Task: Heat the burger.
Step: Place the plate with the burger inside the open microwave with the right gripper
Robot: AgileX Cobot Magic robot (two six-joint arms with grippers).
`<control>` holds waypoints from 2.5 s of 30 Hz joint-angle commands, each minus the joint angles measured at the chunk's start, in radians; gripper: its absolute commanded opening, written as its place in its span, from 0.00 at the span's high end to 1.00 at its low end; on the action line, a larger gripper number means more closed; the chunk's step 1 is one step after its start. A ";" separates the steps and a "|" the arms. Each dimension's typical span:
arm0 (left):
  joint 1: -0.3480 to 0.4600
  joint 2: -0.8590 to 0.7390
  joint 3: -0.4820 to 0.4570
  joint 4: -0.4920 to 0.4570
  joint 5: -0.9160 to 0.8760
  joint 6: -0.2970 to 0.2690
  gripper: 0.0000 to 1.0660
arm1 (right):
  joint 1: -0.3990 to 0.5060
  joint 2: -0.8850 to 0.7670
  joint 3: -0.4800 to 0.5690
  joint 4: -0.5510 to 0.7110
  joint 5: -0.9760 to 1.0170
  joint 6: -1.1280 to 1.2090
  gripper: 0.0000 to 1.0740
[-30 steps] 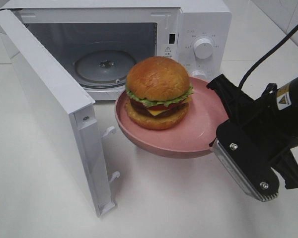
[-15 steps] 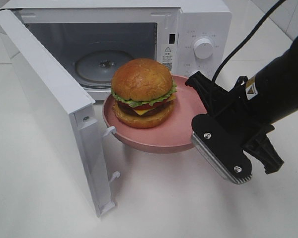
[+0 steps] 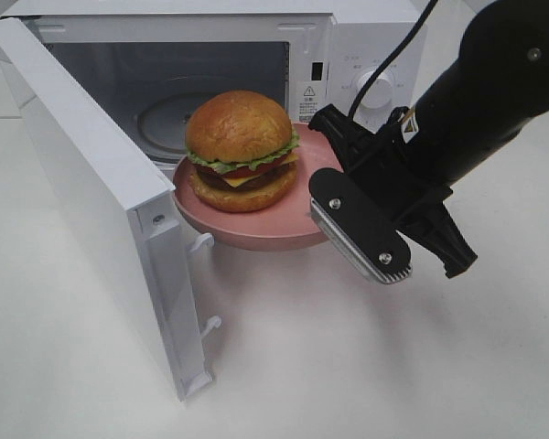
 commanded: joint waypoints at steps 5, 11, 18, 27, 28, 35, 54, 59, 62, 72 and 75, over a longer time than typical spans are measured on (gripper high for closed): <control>-0.002 -0.003 0.000 -0.006 -0.014 0.001 0.08 | 0.002 0.044 -0.109 0.006 0.006 0.013 1.00; -0.002 -0.003 0.000 -0.006 -0.014 0.001 0.08 | 0.017 0.091 -0.170 0.009 0.013 0.021 1.00; -0.002 -0.003 0.000 -0.006 -0.014 0.001 0.08 | 0.037 0.174 -0.263 0.008 0.015 0.056 1.00; -0.002 -0.003 0.000 -0.006 -0.014 0.001 0.08 | 0.037 0.244 -0.343 0.007 0.033 0.069 1.00; -0.002 -0.003 0.000 -0.006 -0.014 0.001 0.08 | 0.037 0.259 -0.360 0.004 0.033 0.079 1.00; -0.002 -0.003 0.000 -0.006 -0.014 0.001 0.08 | 0.037 0.316 -0.428 -0.016 0.040 0.135 1.00; -0.002 -0.003 0.000 -0.006 -0.014 0.001 0.08 | 0.037 0.487 -0.684 -0.097 0.059 0.291 1.00; -0.002 -0.003 0.000 -0.006 -0.014 0.001 0.08 | 0.037 0.535 -0.760 -0.133 0.060 0.343 1.00; -0.002 -0.003 0.000 -0.006 -0.014 0.001 0.08 | 0.037 0.561 -0.799 -0.148 0.063 0.343 1.00; -0.002 -0.003 0.000 -0.006 -0.014 0.001 0.08 | 0.037 0.650 -0.907 -0.153 0.056 0.357 1.00; -0.002 -0.003 0.000 -0.006 -0.014 0.001 0.08 | 0.037 0.679 -0.937 -0.153 0.053 0.378 1.00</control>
